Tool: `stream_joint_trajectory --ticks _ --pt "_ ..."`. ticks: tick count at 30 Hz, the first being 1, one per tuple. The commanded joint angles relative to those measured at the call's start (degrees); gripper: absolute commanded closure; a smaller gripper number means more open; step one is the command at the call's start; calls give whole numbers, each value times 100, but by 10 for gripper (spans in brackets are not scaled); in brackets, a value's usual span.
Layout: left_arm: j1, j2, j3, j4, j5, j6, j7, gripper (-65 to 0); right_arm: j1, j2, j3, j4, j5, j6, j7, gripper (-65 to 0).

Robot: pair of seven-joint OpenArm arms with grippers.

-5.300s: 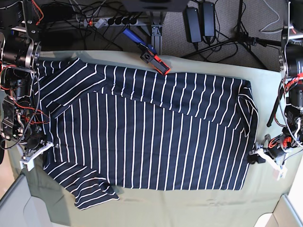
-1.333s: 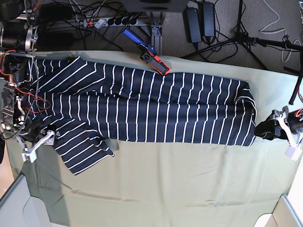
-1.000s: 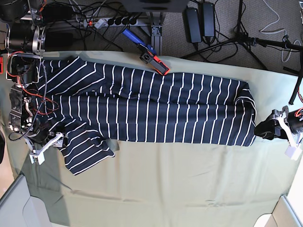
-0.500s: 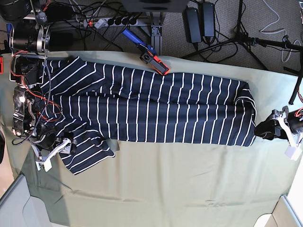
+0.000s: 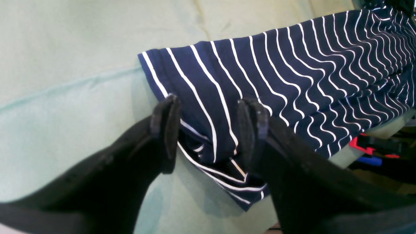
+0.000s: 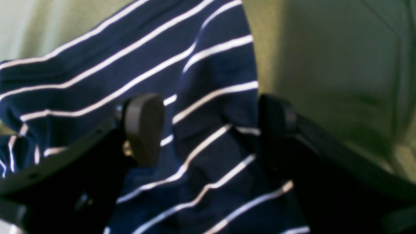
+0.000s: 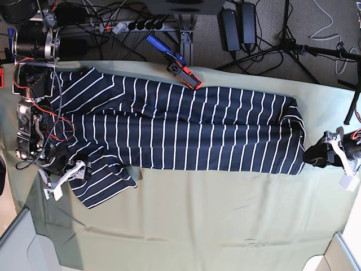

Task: Fold the T-shirt properly
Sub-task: 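Grasp the folded edge again with both grippers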

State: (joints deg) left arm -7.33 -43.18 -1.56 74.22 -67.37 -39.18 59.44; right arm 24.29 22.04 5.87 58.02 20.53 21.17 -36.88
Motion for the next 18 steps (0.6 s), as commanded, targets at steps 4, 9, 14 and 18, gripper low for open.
stream_joint_trajectory --ticks 4,9,14,18 --pt "-105 -144 -66 83 -96 -82 -116 -329 153 63 26 101 44 2 195 -203" --pt "-107 -142 -66 83 -76 -82 -149 -328 155 63 26 101 -109 2 280 0" --pt "-125 -42 -66 -33 1086 -82 -1165 -329 153 63 26 101 -107 4 273 0" --pt "-225 216 -63 -411 1241 -82 -1292 -329 153 61 26 101 -101 4 256 0"
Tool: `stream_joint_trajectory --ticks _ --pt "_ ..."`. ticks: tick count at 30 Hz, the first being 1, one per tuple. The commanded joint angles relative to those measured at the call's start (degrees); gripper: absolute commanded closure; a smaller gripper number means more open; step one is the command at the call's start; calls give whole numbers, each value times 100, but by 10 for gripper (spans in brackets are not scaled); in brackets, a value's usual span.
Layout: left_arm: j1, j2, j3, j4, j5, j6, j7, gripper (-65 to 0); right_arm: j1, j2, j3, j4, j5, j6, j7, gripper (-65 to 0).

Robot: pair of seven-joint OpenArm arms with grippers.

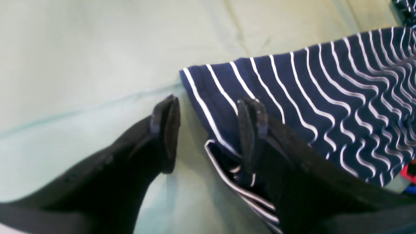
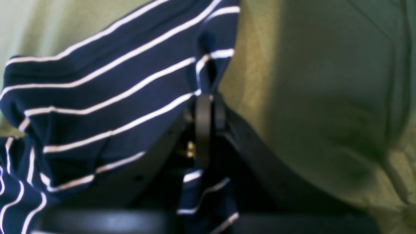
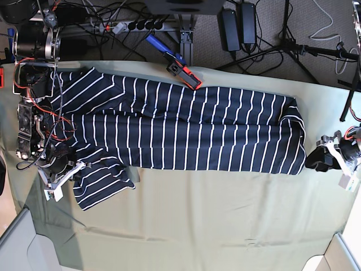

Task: Fold the T-shirt properly
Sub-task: 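Grasp the folded edge again with both grippers, then fold the shirt lengthwise again, pulling the edge toward the collar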

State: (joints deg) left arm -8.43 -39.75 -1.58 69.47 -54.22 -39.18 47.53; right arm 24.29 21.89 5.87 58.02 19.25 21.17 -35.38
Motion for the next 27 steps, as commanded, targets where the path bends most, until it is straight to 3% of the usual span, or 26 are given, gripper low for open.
stream_joint_trajectory --ticks 1,10,20,24,25,27 --pt "-129 -57 -63 -44 -76 -82 -101 -329 153 76 26 101 26 4 103 0" --pt "-221 518 -63 -817 -79 -82 -120 -329 153 81 26 101 24 4 -111 0" --pt "-654 579 -63 -813 -278 -82 -81 -317 151 81 26 101 24 4 -114 0" --pt "-776 579 -63 -813 -299 -82 295 -42 153 81 26 103 26 4 -168 0" --pt "-772 577 -63 -813 -299 -82 376 0 155 83 26 103 26 4 -210 0" --pt "-739 573 -63 -813 -389 -82 608 0 153 96 26 109 39 4 -304 0"
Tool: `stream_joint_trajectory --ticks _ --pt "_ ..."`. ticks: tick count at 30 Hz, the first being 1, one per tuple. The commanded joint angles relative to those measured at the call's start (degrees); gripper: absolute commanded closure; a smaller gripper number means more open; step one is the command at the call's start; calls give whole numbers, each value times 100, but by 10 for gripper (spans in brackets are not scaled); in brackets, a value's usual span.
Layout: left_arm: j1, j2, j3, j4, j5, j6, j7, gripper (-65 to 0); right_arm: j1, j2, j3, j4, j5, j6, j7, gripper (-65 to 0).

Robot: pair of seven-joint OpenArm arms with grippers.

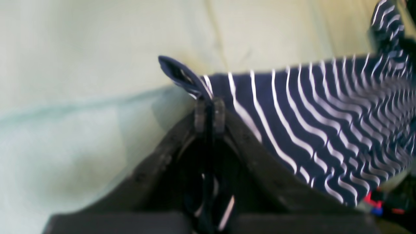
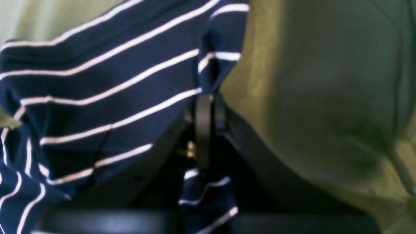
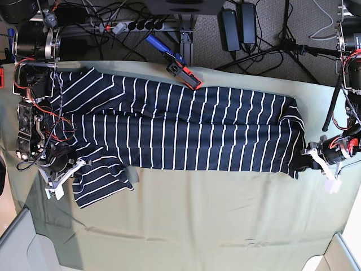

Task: Fold the T-shirt properly
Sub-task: 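Fold the shirt lengthwise again, pulling the edge toward the collar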

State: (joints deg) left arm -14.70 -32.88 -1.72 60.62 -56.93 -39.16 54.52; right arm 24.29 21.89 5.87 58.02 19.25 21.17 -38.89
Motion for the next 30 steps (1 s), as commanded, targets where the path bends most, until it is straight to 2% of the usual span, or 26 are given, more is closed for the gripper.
stream_joint_trajectory --ticks 1,5,8,12,16,20,26,30 --pt "-83 -131 -50 72 -310 -84 90 0 153 107 28 114 94 4 -46 0" --pt "118 -302 -50 236 -1016 -84 535 0 -9 240 28 356 433 7 -382 0" --pt "378 -555 -50 610 -1263 -84 619 0 -415 415 50 964 586 7 -409 0" --pt "769 -813 -50 1211 -1515 -84 791 0 -1010 686 90 1932 925 7 -754 0" --pt "1169 -1062 -52 1725 -1615 -84 833 0 -1606 914 289 2787 1080 4 -837 0" --pt "1390 -1290 -57 1856 -1615 -84 833 0 -2057 979 774 3340 1266 9 -1191 0" --pt "1508 -1554 -57 1856 -1613 -84 879 0 -2612 986 1650 3600 1733 238 -1408 0" --pt "1646 -1602 -57 1856 -1615 -84 896 0 -2905 984 1945 3600 1943 310 -1482 0"
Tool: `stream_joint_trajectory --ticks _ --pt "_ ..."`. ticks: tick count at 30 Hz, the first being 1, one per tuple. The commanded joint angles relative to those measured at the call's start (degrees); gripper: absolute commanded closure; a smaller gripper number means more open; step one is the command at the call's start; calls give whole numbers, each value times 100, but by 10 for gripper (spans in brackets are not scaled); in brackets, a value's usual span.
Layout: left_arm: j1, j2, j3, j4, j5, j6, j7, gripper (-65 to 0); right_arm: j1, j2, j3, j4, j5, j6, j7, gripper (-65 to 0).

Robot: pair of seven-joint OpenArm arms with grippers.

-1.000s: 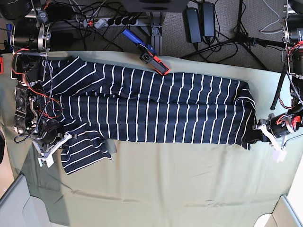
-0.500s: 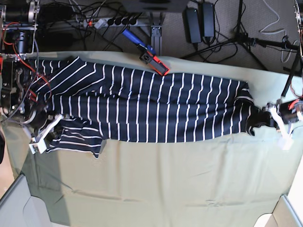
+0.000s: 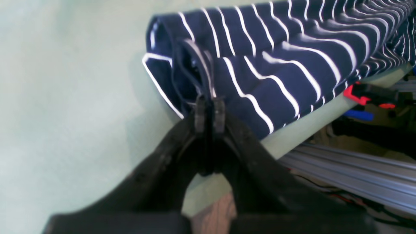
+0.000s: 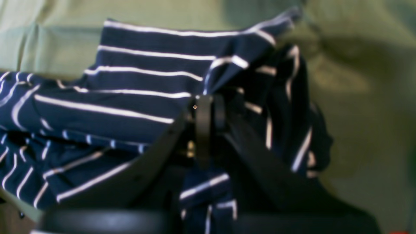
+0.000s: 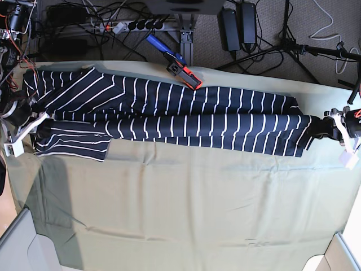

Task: Fold the T-shirt properly
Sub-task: 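Fold the shirt lengthwise again, pulling the edge toward the collar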

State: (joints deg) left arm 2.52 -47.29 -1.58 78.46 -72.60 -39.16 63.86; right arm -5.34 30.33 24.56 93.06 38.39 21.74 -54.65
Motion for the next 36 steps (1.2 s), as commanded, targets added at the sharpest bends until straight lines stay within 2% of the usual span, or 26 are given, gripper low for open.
stream_joint_trajectory --ticks 1,11,16,22,24,27,28,29,33,36 --pt "-37 -160 -70 72 -55 -84 -37 0 -11 140 96 96 48 254 61 0" --pt "85 -157 -70 72 -160 -84 -39 0 -793 133 98 103 173 254 59 0" --pt "83 -144 -70 72 -160 -84 -66 -137 -979 37 98 103 160 251 39 0" --pt "83 -72 -70 72 -170 -84 -118 -173 -1005 -264 98 101 149 251 -85 0" --pt "83 -37 -70 72 -107 -84 -149 -230 -1040 -332 98 101 151 249 -39 0" --pt "81 -35 -70 72 57 -84 -328 -302 -1043 -428 98 101 85 249 -42 -251" --pt "81 -35 -70 72 114 -84 -372 -304 -1040 -444 98 103 33 249 -42 -316" --pt "81 -35 -70 72 138 -84 -387 -304 -1040 -448 98 103 15 249 -42 -354" --pt "63 -35 -74 72 153 -84 -385 -304 -1040 -450 295 144 4 247 -48 -360" --pt "66 -33 -74 72 140 -84 -385 -304 -1040 -450 831 315 39 247 -50 -360"
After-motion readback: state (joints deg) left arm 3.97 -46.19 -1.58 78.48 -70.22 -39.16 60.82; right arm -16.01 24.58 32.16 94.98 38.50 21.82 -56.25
